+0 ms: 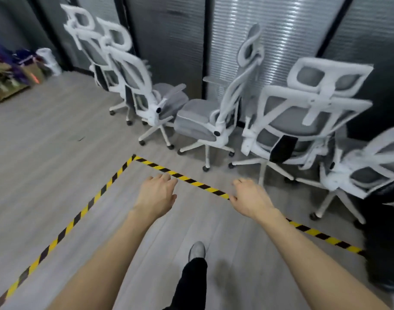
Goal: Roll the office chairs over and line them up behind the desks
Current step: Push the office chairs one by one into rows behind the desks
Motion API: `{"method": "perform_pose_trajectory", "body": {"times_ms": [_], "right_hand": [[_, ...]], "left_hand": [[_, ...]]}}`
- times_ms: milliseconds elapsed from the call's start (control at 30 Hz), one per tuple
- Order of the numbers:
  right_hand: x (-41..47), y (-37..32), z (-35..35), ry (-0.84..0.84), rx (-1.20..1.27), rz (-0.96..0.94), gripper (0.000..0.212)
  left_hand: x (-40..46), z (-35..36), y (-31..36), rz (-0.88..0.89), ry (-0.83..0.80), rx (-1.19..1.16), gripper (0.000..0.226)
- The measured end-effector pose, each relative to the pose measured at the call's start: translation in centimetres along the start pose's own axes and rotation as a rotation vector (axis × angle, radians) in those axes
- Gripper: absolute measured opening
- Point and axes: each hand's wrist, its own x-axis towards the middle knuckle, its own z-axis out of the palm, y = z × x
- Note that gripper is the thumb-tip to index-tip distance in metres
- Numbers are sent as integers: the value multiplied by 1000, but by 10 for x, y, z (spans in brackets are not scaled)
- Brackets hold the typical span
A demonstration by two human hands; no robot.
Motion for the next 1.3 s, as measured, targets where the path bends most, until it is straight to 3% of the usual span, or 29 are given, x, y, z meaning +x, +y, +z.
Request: {"method": "perform_pose_trajectory", "body": {"times_ms": [200,567,800,900,1067,1300], "right_hand": [[125,77,-47,-3,-43,83,34],[291,221,-140,266,27,160,34],[362,370,-207,703,-37,97,30],[376,429,-229,746,-119,101,38],[389,485,-239,453,-140,308,89],[373,479,-218,593,-155,205,91]], "left_hand": [[185,-24,13,115,34,-41,33],[453,-121,63,253,160,45,33],[588,-124,177,378,119,-34,42],[634,-114,236,447,89,-65,57],[674,-68,293,398,0,-70,76],[640,-38,292,329,103,-113,106]]}}
